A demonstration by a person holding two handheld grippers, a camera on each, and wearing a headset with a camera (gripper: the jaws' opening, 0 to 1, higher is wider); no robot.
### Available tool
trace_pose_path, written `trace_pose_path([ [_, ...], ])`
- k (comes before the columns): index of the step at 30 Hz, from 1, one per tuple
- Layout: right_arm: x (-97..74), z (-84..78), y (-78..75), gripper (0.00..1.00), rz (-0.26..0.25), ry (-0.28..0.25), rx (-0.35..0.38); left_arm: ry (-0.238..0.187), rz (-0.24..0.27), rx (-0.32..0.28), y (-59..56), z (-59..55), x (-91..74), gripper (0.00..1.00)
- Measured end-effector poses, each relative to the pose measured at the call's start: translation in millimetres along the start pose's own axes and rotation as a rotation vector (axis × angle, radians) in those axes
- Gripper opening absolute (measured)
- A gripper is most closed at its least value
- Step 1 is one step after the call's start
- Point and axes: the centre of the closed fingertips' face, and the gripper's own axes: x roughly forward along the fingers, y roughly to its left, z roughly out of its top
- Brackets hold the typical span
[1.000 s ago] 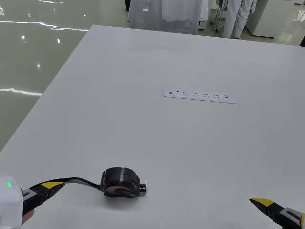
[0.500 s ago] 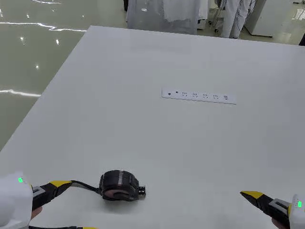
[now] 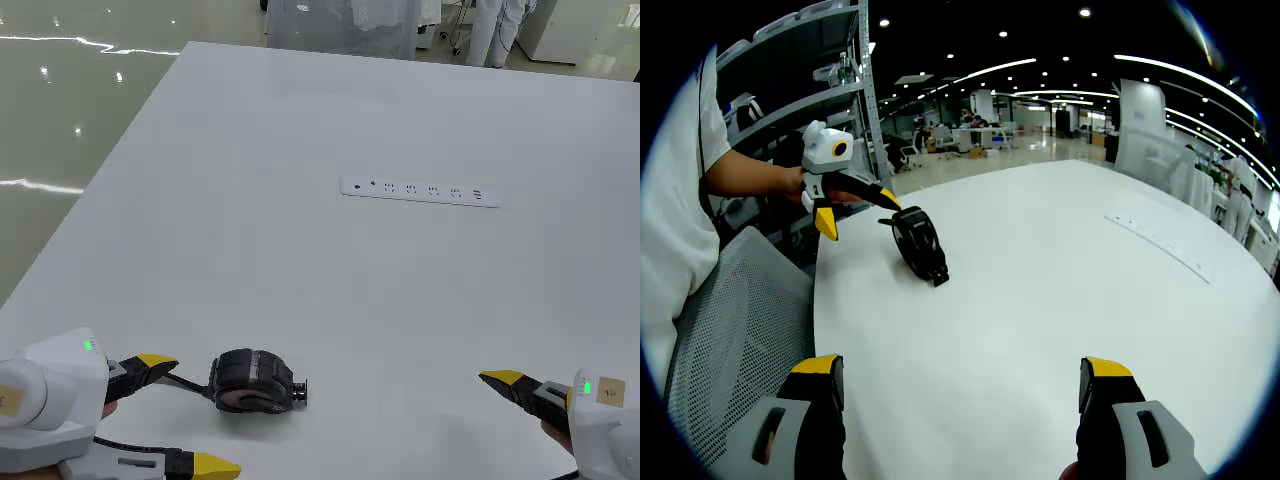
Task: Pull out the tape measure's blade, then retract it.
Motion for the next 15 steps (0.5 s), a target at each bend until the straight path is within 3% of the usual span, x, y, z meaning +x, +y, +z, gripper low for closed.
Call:
trace_pose_path([
  [15,22.3,1.4,-1.3,0.99,0.067,0.030,-0.029,0.086,-0.050,0.095,10.2,-1.2,19.6,0.79],
])
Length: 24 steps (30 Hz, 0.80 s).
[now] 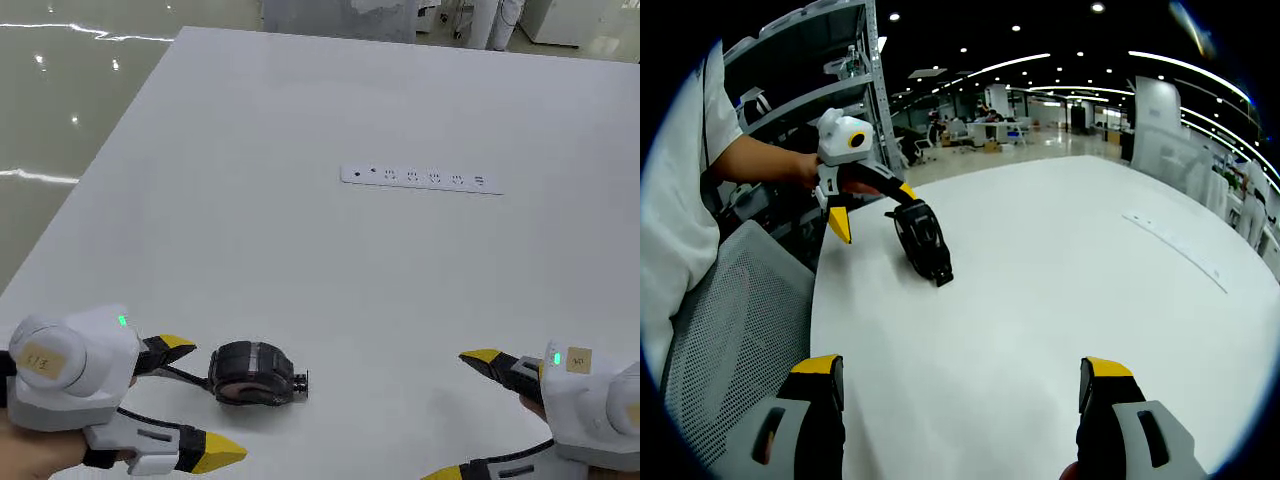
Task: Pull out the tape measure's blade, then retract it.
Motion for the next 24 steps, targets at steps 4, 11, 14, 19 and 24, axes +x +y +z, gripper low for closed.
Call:
trace_pose_path([
  [4,4.7,2.5,-0.7,0.99,0.013,0.003,-0.008,0.031,-0.017,0.045,2.9,-3.1,5.1,0.77],
  [11,10.8,4.9,-2.9,0.99,0.023,0.005,-0.017,0.063,-0.035,0.087,6.9,-5.2,11.5,0.74],
  [14,14.0,5.0,-3.2,0.99,0.029,0.004,-0.012,0.074,-0.047,0.105,8.8,-6.2,14.9,0.68],
  [19,18.0,5.8,-2.3,0.99,0.038,0.002,-0.006,0.084,-0.063,0.132,9.8,-5.7,20.3,0.59],
  [24,20.9,7.3,-2.0,0.99,0.042,-0.002,-0.004,0.074,-0.060,0.167,11.4,-1.3,25.2,0.50],
])
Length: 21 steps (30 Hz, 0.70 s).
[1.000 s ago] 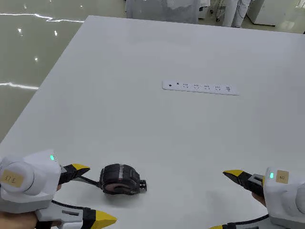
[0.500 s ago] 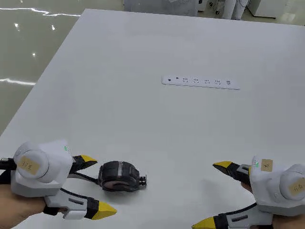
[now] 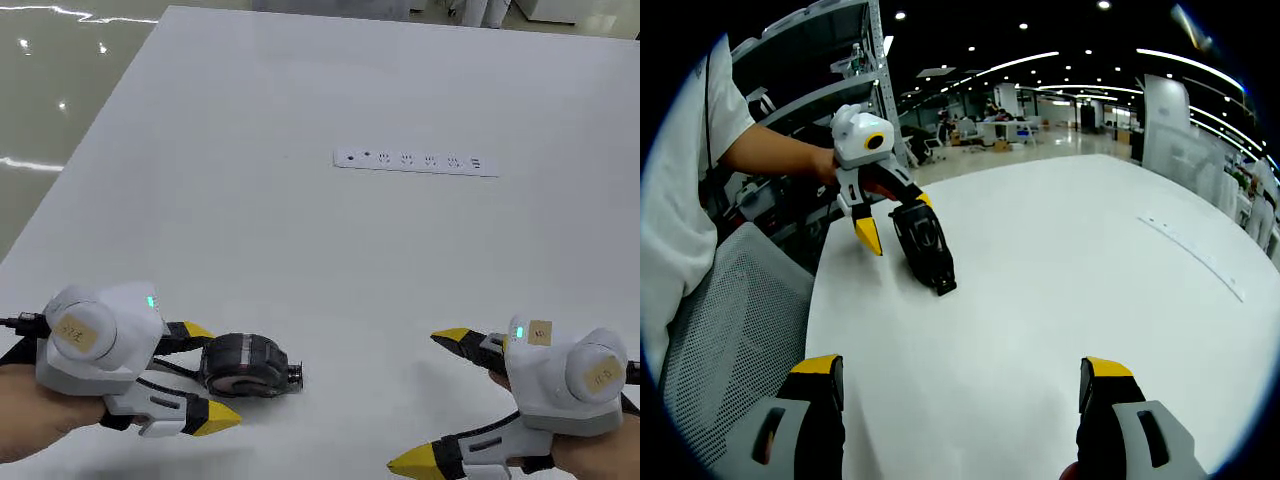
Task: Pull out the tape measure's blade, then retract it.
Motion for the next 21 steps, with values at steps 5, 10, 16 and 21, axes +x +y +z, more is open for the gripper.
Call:
trace_pose_path([
  [5,2.1,0.4,-1.5,0.99,-0.004,-0.006,0.002,0.007,-0.001,0.021,0.0,-1.5,4.9,0.42],
  [10,3.8,0.4,0.2,0.99,0.006,-0.006,0.007,0.007,0.004,0.023,2.8,-1.8,5.5,0.39],
  [16,7.2,-0.2,1.2,0.99,0.009,-0.007,0.003,0.018,0.009,0.036,7.0,-5.2,6.5,0.34],
  [21,9.7,0.4,1.3,0.97,0.015,-0.010,0.002,0.022,0.008,0.048,9.6,-6.4,7.6,0.31],
])
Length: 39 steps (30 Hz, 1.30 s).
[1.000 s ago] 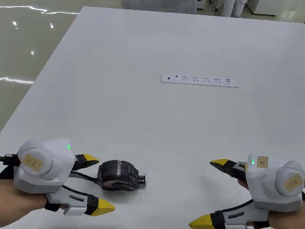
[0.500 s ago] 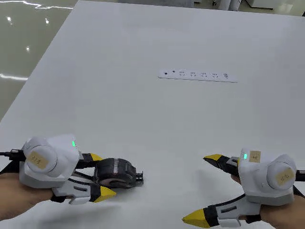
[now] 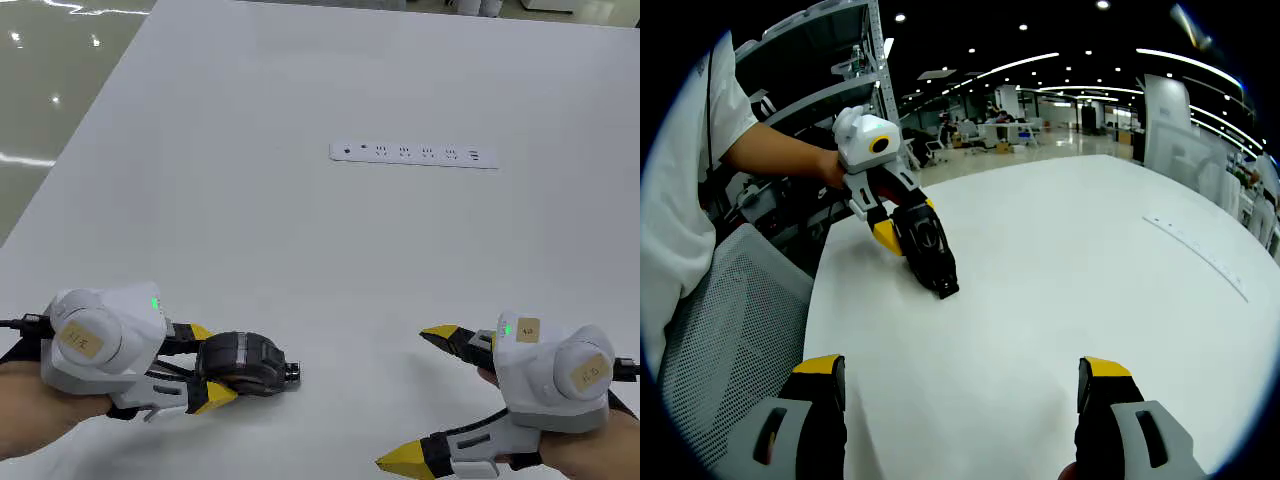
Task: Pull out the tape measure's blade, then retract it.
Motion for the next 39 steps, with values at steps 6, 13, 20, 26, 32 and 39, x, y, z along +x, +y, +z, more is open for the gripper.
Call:
trace_pose_path([
  [6,6.4,4.0,-1.5,0.93,0.007,-0.004,-0.029,0.012,-0.016,0.028,-0.4,-0.5,1.5,0.30],
  [13,23.2,9.7,0.2,0.86,0.039,0.002,-0.078,0.028,-0.041,0.039,-0.6,-1.0,2.3,0.29],
  [20,43.1,17.1,1.5,0.74,0.074,-0.005,-0.140,0.048,-0.045,0.091,-0.6,-2.2,3.1,0.27],
  [26,57.0,21.4,3.4,0.66,0.103,-0.006,-0.179,0.059,-0.057,0.125,-1.2,-2.4,3.5,0.27],
  [32,71.0,25.0,6.3,0.55,0.126,-0.006,-0.226,0.056,-0.058,0.135,-0.6,-1.5,4.0,0.27],
  [39,83.7,28.4,7.5,0.47,0.140,-0.007,-0.272,0.053,-0.062,0.127,0.0,-0.6,4.0,0.27],
])
